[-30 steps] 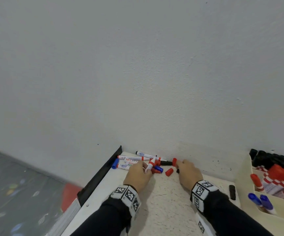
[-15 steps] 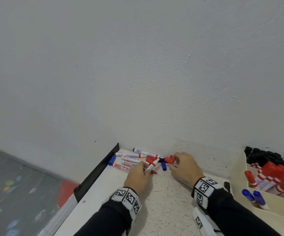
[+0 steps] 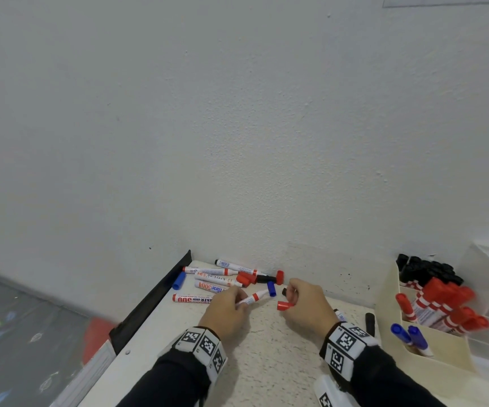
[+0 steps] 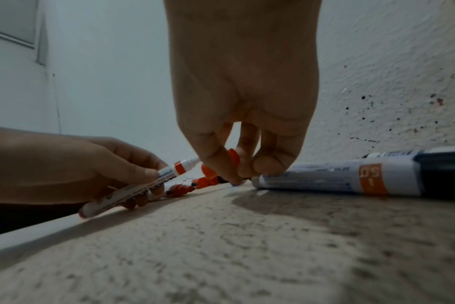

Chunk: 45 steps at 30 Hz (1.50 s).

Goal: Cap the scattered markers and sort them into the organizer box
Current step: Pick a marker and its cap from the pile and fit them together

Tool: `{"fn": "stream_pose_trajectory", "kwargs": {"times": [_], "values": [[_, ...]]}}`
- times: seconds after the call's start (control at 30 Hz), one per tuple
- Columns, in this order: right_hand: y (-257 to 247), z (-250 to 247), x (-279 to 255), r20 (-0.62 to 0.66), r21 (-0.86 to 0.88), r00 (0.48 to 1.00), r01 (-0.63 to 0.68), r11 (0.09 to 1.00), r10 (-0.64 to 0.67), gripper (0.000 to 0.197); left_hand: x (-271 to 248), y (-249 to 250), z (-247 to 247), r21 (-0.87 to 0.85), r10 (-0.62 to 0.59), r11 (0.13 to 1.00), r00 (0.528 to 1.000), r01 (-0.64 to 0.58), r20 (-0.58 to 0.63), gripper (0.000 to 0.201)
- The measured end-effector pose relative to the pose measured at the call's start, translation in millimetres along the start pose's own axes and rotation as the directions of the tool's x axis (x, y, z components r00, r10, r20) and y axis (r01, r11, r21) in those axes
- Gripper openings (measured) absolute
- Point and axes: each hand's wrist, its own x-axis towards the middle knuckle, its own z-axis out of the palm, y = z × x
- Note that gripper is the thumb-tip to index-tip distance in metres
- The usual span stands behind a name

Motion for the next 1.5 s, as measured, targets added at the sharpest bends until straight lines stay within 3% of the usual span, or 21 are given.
{"fn": "stream_pose_trajectory", "kwargs": {"times": [0.1,0.3,0.4,0.5,0.83,0.93,1.27,1.5], "values": [[3,3,-1,0.098,-0.014,0.994,0.043,0.999,-0.042,0.040,-1,-1,-1,0.033,0.026,0.999,1.000,-0.026,-0.008,0.006],[-2,2,-1,-0.106,0.049,0.994,0.039,0.998,-0.034,0.005,-2,1,-3,0.089,0.053,0.995,0.999,-0.053,-0.002,0.011],[-4,2,3,-0.155,0.002,0.985,0.072,0.997,-0.071,0.018,-1,0,-2,0.078,0.052,0.996,0.999,-0.052,0.001,0.010],[-7,4,3,-0.204,0.072,0.972,0.134,0.988,-0.116,0.019,-2,-1,-1,0.066,0.066,0.996,0.998,-0.065,-0.005,0.007],[-2,8,4,-0.105,0.352,0.994,0.020,0.936,0.018,0.020,-6,8,-6,0.070,0.147,0.986,0.989,-0.149,0.025,0.015],[-1,7,2,-0.053,0.403,0.999,0.024,0.915,-0.002,0.019,-2,8,-7,0.094,0.155,0.983,0.987,-0.157,0.036,0.019],[-4,-5,-3,-0.078,0.297,0.987,0.156,0.942,-0.139,0.029,-5,10,-8,0.198,0.189,0.961,0.981,-0.193,0.041,0.022],[-9,-5,-8,-0.013,0.264,0.982,0.187,0.946,-0.191,0.014,-15,13,-12,0.208,0.232,0.948,0.970,-0.241,0.069,0.022]]}}
